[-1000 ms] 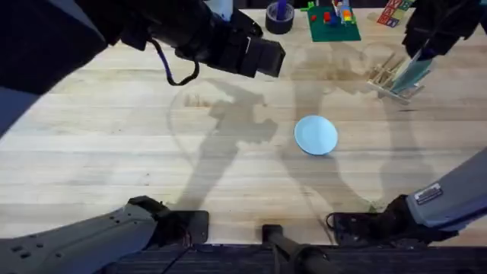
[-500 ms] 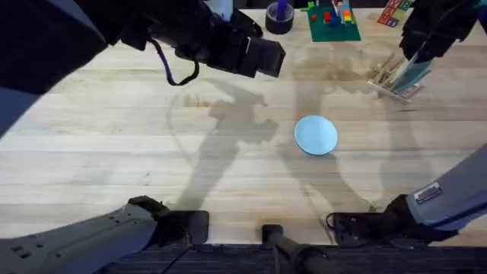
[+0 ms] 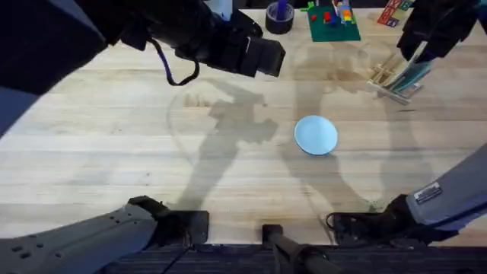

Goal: Pick up the plates from the table one by one and place each into a slot on the dish rack.

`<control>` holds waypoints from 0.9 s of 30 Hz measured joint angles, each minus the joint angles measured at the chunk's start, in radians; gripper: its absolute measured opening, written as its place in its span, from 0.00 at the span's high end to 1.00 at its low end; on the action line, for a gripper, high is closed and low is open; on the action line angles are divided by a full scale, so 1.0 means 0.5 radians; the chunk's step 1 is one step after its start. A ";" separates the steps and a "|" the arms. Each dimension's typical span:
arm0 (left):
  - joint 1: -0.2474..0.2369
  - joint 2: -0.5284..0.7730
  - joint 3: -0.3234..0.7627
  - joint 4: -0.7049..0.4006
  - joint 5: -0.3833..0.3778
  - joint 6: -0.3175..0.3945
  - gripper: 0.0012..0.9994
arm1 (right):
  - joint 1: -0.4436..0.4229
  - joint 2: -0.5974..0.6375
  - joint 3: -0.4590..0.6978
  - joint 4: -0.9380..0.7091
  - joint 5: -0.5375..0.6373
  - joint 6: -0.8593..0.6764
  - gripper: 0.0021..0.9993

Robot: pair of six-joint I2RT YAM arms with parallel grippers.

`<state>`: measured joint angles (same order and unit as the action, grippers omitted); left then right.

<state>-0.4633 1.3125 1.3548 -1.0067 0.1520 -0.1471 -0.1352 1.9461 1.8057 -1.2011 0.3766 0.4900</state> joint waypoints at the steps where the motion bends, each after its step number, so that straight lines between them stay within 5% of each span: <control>1: 0.000 0.000 0.000 0.000 0.000 0.000 0.01 | 0.000 0.000 0.000 -0.001 0.000 0.000 0.86; 21: 0.000 0.000 0.000 0.000 0.000 -0.002 0.01 | 0.003 -0.016 0.169 -0.187 -0.001 -0.001 0.85; 25: 0.000 0.000 0.000 0.000 0.000 -0.002 0.01 | 0.005 -0.123 0.272 -0.253 -0.001 0.003 0.67; 27: 0.000 0.000 0.000 0.000 0.000 -0.002 0.01 | 0.008 -0.206 0.322 -0.286 0.000 0.006 0.38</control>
<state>-0.4633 1.3125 1.3548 -1.0065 0.1520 -0.1478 -0.1310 1.8431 1.9667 -1.3440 0.3763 0.4928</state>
